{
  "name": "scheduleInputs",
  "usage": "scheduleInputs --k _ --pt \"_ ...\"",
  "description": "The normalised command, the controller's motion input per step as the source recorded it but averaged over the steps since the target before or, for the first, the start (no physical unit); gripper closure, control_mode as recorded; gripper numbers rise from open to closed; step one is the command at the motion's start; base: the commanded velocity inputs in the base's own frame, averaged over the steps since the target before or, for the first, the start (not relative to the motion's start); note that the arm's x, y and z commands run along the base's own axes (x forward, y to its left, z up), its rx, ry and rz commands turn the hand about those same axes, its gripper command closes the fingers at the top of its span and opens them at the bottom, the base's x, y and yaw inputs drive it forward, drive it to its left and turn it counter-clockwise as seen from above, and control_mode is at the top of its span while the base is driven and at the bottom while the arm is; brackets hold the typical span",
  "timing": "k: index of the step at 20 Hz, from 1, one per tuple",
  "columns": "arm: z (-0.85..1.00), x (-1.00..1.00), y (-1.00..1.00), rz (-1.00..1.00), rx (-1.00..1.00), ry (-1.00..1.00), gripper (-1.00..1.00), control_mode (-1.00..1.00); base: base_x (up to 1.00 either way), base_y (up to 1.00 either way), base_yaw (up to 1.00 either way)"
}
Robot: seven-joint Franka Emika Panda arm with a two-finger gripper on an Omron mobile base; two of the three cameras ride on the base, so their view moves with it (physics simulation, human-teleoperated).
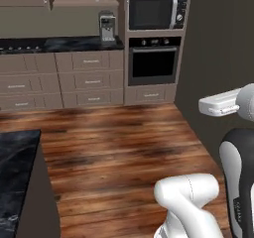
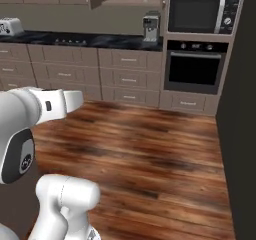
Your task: There is a bowl on the dining counter. Grab a lemon wedge from the fridge and place it in the bowl. Then get the liquor bottle and glass cup from the cabinet and place them next to the bowl.
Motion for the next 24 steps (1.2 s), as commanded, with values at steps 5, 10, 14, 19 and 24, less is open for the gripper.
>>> scheduleInputs --k 5,10,14,19,24 --pt "0.0 0.0 0.0 0.0 0.0 0.0 -1.0 1.0 1.0 -0.15 0.2" --pt "0.0 0.0 0.0 0.0 0.0 0.0 -1.0 1.0 1.0 -0.16 0.19" --pt "0.0 0.0 0.0 0.0 0.0 0.0 -1.0 1.0 1.0 -0.12 0.21" --pt "0.0 0.0 0.0 0.0 0.0 0.0 -1.0 1.0 1.0 -0.11 0.18" --pt "0.0 0.0 0.0 0.0 0.0 0.0 -1.0 1.0 1.0 -0.04 0.05"
